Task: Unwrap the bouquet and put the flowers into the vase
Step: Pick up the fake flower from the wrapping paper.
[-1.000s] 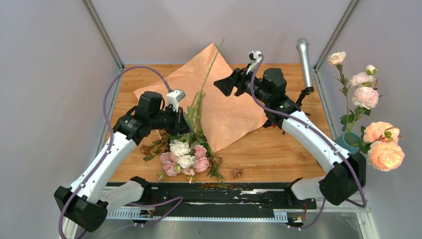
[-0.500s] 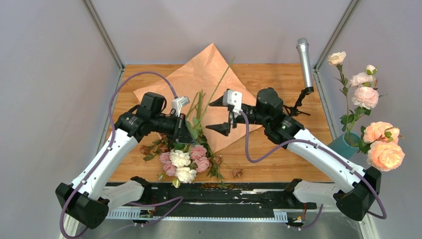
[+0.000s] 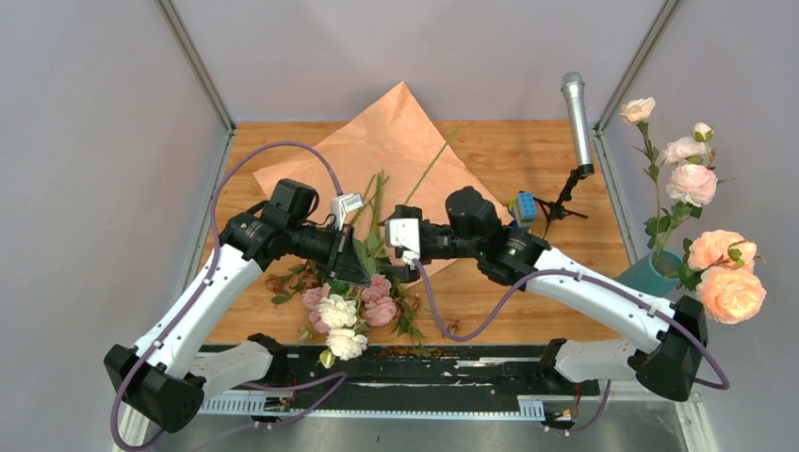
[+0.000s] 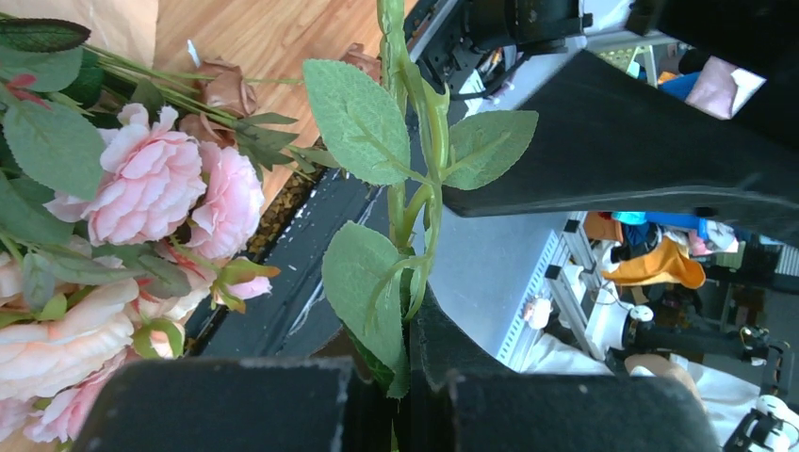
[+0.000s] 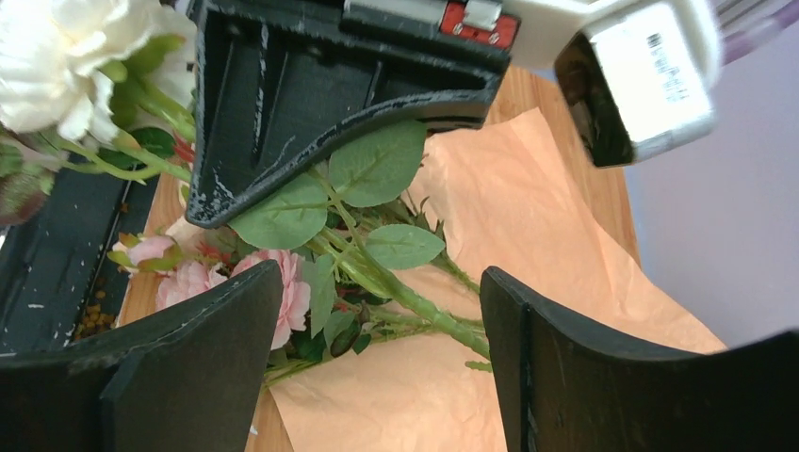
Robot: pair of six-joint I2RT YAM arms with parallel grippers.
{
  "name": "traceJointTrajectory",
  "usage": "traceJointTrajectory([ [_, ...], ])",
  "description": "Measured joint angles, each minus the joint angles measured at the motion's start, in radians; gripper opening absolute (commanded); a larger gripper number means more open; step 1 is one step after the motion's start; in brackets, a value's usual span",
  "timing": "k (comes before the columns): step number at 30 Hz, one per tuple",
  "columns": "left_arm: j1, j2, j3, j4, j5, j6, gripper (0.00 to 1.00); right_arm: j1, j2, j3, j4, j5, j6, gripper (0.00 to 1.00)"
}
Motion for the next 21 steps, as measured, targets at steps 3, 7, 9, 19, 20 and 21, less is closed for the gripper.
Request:
traceJointTrajectory([
  [3, -0.001, 0.0, 0.0, -0.003, 0.019, 0.003, 0.0, 0.03, 0.037, 0.015, -0.039, 0.056, -0.04, 0.74],
  [7, -0.001, 0.0, 0.0, -0.005, 0.039, 0.008, 0.0, 0.076, 0.081, 0.034, -0.065, 0.134, -0.088, 0.65],
  [9, -0.001, 0.0, 0.0, -0.009, 0.043, 0.011, 0.0, 0.098, 0.089, 0.034, -0.066, 0.175, -0.108, 0.62],
  [19, 0.0, 0.006, 0.0, -0.014, 0.047, 0.017, 0.08, 0.178, 0.089, 0.033, -0.069, 0.326, -0.17, 0.29],
  [20, 0.0, 0.006, 0.0, -0.015, 0.045, 0.016, 0.09, 0.182, 0.089, 0.033, -0.078, 0.338, -0.177, 0.22],
  [21, 0.0, 0.006, 0.0, -0.014, 0.041, 0.016, 0.1, 0.185, 0.089, 0.032, -0.088, 0.344, -0.183, 0.14],
])
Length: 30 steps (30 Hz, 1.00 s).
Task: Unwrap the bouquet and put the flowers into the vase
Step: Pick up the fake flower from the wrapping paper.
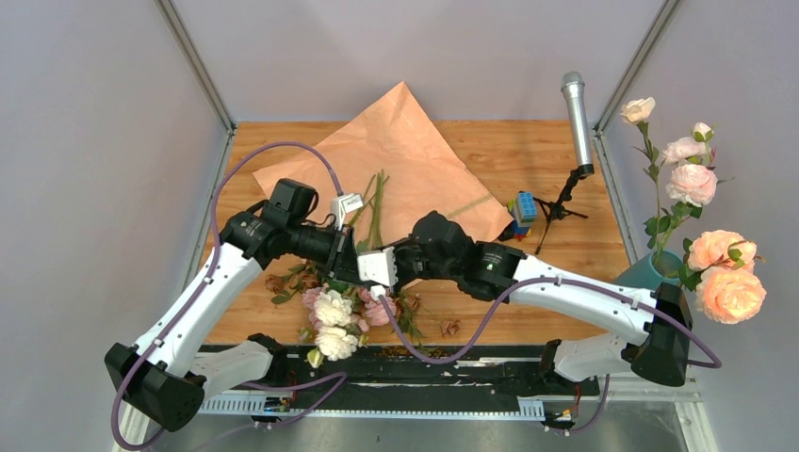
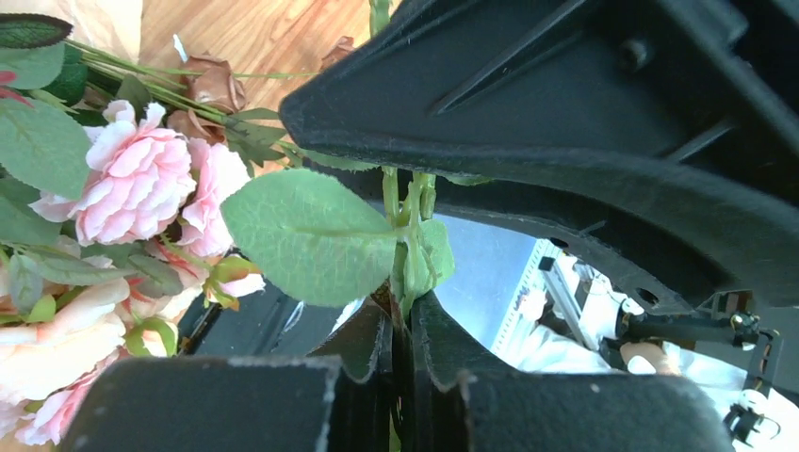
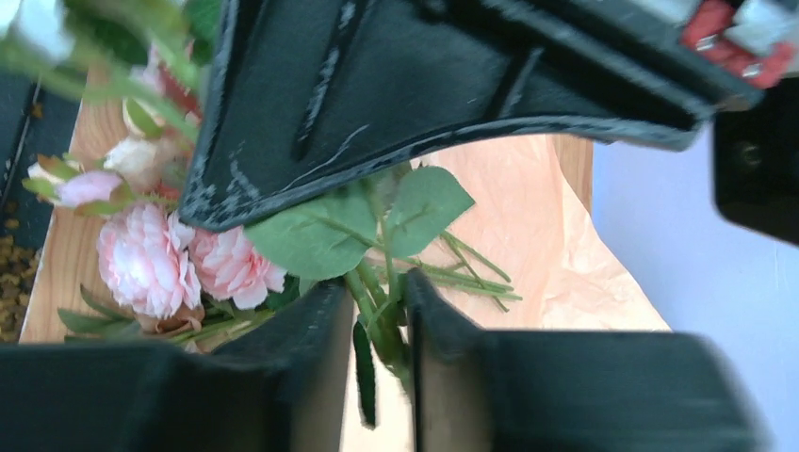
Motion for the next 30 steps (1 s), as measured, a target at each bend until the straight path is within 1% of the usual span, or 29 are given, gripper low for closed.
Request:
traceJointTrajectory([
  [1, 0.001, 0.001, 0.001, 0.003, -0.005, -0.002, 0.14, 0.003, 0.0, 0.0, -0.009, 0.007, -0.006, 0.07],
  [2, 0.002, 0.002, 0.003, 0.003, -0.011, -0.002, 0.21, 0.007, 0.0, -0.003, -0.027, 0.017, -0.012, 0.01],
  [3, 0.003, 0.002, 0.005, 0.004, -0.018, -0.003, 0.3, 0.009, 0.0, -0.008, -0.039, 0.024, -0.014, 0.0],
  [4, 0.006, 0.003, 0.01, 0.008, -0.035, -0.006, 0.43, 0.014, 0.0, -0.013, -0.048, 0.032, -0.012, 0.0],
  [6, 0.004, 0.007, 0.031, 0.02, -0.061, -0.018, 0.62, 0.027, 0.0, -0.017, -0.04, 0.067, -0.006, 0.0],
  [8, -0.001, 0.01, 0.061, 0.033, -0.086, -0.025, 0.78, 0.037, -0.002, -0.018, -0.002, 0.116, -0.003, 0.0],
  [9, -0.001, 0.01, 0.076, 0.04, -0.096, -0.025, 0.87, 0.042, -0.004, -0.026, 0.032, 0.144, -0.002, 0.0],
  [11, -0.001, 0.01, 0.116, 0.06, -0.137, -0.031, 0.99, 0.044, -0.018, -0.05, 0.073, 0.192, 0.001, 0.0],
  [19, 0.0, -0.01, 0.232, 0.193, -0.328, -0.037, 1.0, 0.043, -0.051, -0.073, 0.128, 0.333, 0.076, 0.0],
  [22, 0.023, -0.033, 0.269, 0.252, -0.41, -0.035, 1.0, 0.029, -0.066, -0.079, 0.127, 0.359, 0.126, 0.0],
  [25, 0.082, -0.055, 0.297, 0.307, -0.475, -0.035, 1.0, -0.009, -0.091, -0.089, 0.122, 0.378, 0.185, 0.0],
  [30, 0.215, -0.065, 0.308, 0.366, -0.594, -0.037, 1.0, -0.139, -0.165, -0.097, 0.097, 0.42, 0.307, 0.0],
])
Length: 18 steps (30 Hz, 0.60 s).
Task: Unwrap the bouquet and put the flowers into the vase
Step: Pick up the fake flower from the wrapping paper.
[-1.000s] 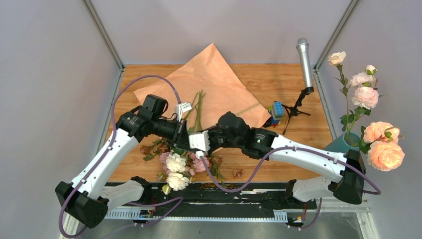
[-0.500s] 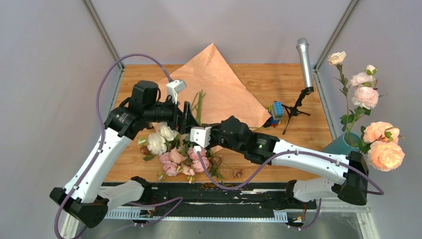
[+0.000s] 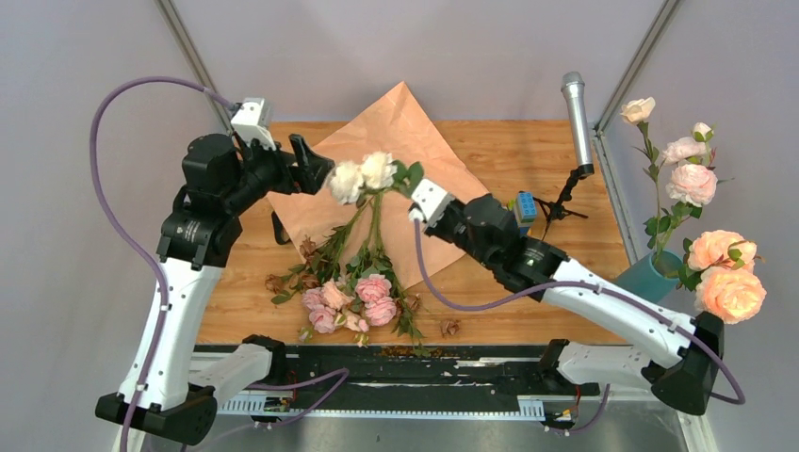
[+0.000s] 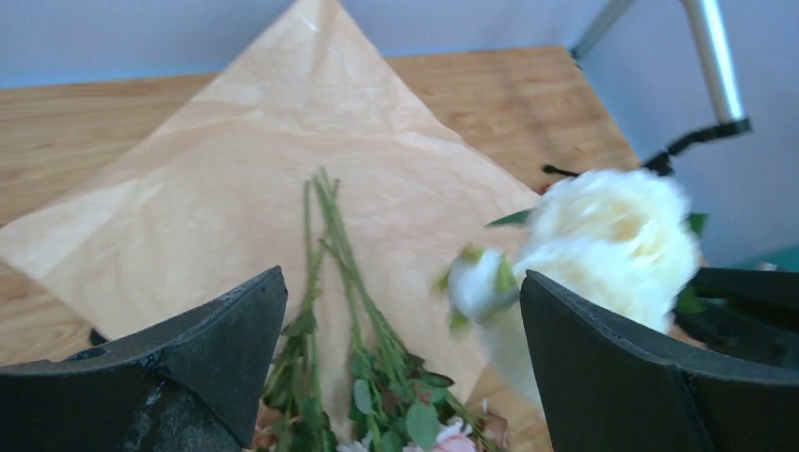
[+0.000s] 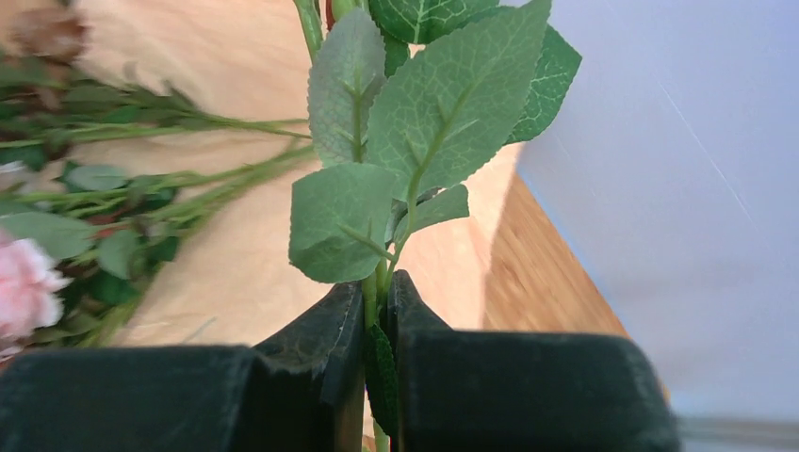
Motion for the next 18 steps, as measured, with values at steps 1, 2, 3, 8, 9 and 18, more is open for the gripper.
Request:
traceJointTrajectory([
  [1, 0.019, 0.002, -0.001, 0.007, -0.033, 0.002, 1.0, -0.032, -0.016, 0.0, -0.009, 0.015, 0.023, 0.0],
  [2, 0.032, 0.003, -0.005, 0.014, -0.065, 0.003, 1.0, -0.057, -0.029, 0.003, -0.021, 0.029, 0.04, 0.0],
  [3, 0.041, 0.003, -0.009, 0.018, -0.097, 0.006, 1.0, -0.094, -0.043, 0.014, -0.045, 0.051, 0.061, 0.0],
  [8, 0.053, 0.006, -0.06, 0.035, -0.209, 0.04, 1.0, -0.237, -0.087, 0.108, -0.111, 0.147, 0.126, 0.0],
  [9, 0.053, 0.006, -0.079, 0.04, -0.225, 0.049, 1.0, -0.266, -0.095, 0.134, -0.12, 0.164, 0.134, 0.0],
  [18, 0.054, -0.016, -0.283, 0.086, -0.314, 0.132, 1.0, -0.529, -0.124, 0.307, -0.121, 0.259, 0.148, 0.0],
])
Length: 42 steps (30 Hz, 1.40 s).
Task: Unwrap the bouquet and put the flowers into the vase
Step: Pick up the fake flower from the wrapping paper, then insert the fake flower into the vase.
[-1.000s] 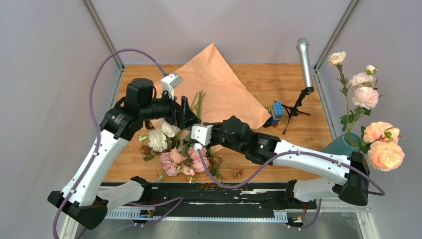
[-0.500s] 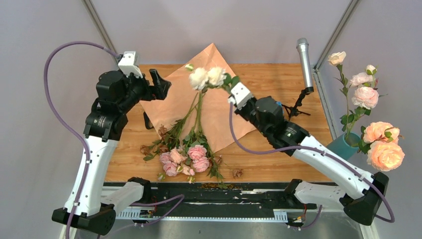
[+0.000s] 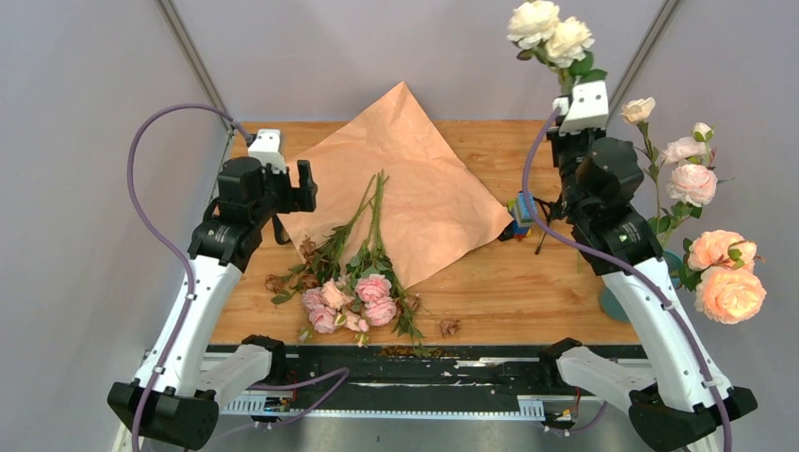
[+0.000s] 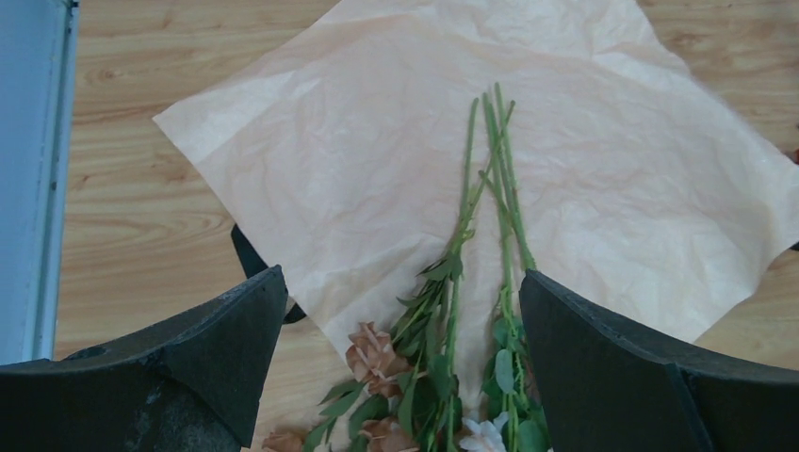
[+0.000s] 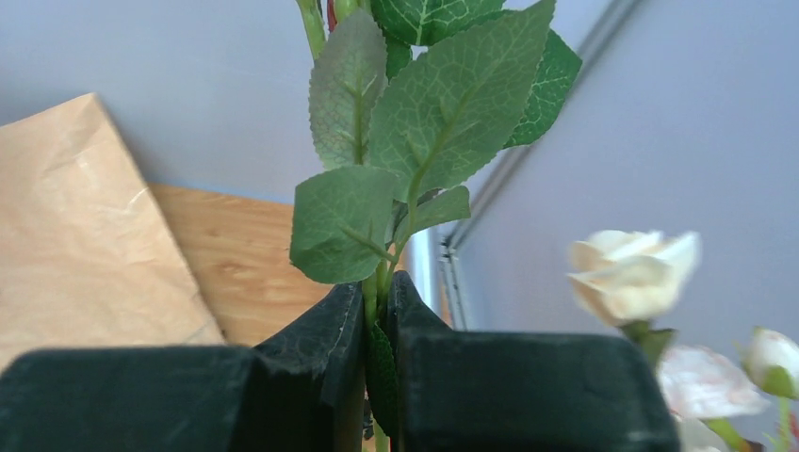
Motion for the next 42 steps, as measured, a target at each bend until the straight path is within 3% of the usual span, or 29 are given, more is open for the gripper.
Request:
traceJointTrajectory([
  [6, 0.0, -0.006, -0.082, 0.052, -0.058, 0.031, 1.0, -0.132, 0.008, 0.07, 0.018, 0.064, -0.005, 0.0],
  [17, 0.0, 0.012, -0.132, 0.069, -0.131, 0.079, 1.0, -0.371, 0.002, 0.072, 0.233, 0.133, -0.076, 0.0],
  [29, -0.004, 0.069, -0.132, 0.064, -0.197, 0.119, 1.0, -0.5, -0.014, 0.019, 0.445, 0.193, -0.232, 0.0],
  [42, -0.033, 0.069, -0.139, 0.058, -0.232, 0.15, 1.0, -0.621, -0.031, -0.07, 0.504, 0.157, -0.248, 0.0],
])
